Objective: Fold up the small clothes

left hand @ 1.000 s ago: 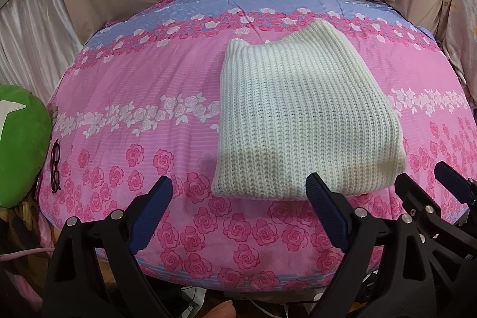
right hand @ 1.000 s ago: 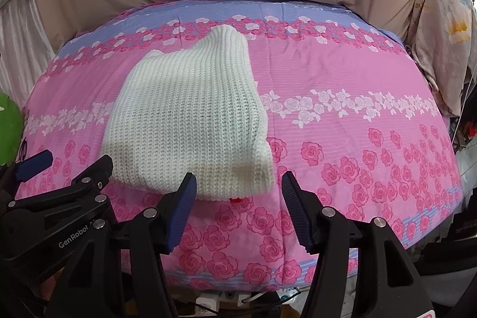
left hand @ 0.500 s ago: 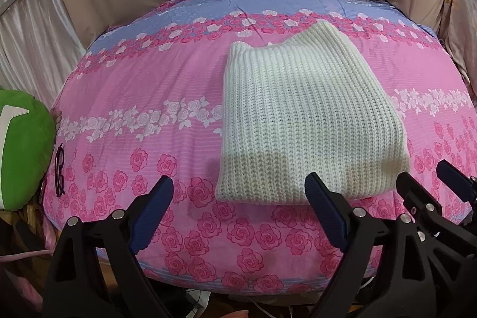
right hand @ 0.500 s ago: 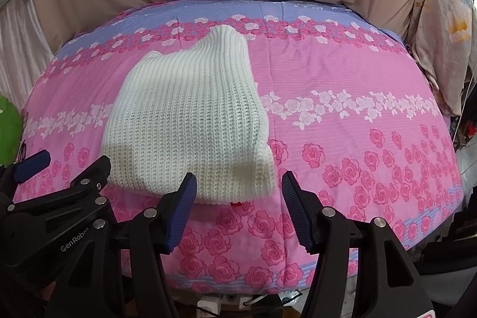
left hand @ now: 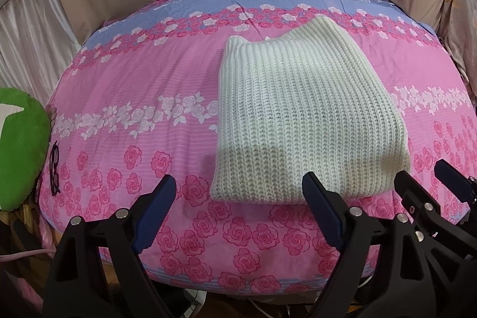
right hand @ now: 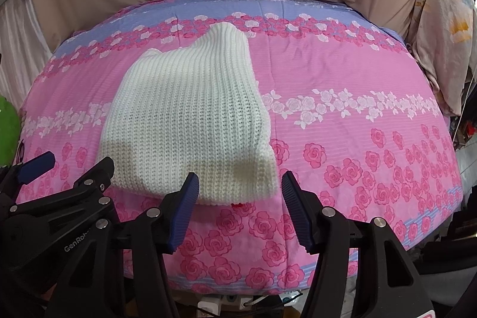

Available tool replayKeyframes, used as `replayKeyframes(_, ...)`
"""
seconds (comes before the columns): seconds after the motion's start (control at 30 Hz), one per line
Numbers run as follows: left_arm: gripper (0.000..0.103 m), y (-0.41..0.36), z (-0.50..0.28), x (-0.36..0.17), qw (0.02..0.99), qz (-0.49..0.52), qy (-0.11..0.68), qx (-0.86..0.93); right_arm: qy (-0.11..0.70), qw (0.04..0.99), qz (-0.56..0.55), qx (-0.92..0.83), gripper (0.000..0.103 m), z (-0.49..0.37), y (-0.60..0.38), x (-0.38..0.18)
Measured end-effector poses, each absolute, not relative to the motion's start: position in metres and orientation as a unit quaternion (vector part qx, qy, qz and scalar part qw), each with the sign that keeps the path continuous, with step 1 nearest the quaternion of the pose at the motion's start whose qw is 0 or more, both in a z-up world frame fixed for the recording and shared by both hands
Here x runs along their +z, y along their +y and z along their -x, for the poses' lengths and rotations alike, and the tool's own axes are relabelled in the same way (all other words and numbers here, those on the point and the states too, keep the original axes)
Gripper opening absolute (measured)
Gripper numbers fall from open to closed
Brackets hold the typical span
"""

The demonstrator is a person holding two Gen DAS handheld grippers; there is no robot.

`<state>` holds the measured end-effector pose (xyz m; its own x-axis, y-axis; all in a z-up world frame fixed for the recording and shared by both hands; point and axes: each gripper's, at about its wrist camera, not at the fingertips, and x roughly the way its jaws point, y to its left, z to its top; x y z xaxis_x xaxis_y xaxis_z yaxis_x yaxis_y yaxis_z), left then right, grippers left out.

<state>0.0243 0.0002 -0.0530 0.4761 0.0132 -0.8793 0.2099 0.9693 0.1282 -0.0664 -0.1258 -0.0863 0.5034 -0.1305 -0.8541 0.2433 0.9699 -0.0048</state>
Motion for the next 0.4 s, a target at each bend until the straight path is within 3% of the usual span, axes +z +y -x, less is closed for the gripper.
replayKeyframes(0.4, 0.083, -0.0009, -0.0252, -0.0524, 0.853, -0.113, 0.507, -0.048, 0.487, 0.865, -0.055, -0.107, 0.058, 0.0644, -0.1235, -0.0868)
